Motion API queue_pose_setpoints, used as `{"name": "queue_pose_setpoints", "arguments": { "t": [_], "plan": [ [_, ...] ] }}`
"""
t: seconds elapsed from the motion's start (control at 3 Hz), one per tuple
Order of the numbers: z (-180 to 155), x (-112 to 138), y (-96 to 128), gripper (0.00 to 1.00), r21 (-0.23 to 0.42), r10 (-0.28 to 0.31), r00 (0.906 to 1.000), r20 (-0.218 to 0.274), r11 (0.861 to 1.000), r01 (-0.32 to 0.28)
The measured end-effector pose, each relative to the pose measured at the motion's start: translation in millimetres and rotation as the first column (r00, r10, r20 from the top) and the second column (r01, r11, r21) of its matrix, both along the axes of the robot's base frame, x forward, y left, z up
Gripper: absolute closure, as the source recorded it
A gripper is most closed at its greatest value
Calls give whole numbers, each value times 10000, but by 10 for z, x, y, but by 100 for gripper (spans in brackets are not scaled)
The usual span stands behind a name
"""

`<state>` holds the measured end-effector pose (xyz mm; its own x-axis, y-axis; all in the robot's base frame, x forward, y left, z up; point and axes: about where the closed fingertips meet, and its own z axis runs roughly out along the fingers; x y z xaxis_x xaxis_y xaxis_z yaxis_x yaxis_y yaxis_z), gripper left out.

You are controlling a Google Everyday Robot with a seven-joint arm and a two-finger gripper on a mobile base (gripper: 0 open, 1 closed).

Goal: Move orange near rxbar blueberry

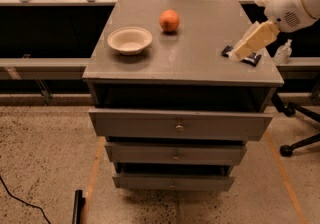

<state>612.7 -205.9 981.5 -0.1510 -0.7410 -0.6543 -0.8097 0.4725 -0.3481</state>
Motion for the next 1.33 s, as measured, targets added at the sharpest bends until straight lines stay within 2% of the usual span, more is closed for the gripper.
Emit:
{"name": "queue_pose_setpoints", "arguments": {
  "t": [0.33,0.67,1.0,1.33],
  "plan": [
    [-22,493,-93,0,674,-1456,9889,290,9874,1434],
    [-125,963,-144,0,1930,-2318,9722,336,9559,2212],
    [-467,1357,-140,0,2398,-2843,9584,-260,9289,2821],
    [-581,1435,-137,0,2460,-2937,9548,-466,9230,2959]
  ]
}}
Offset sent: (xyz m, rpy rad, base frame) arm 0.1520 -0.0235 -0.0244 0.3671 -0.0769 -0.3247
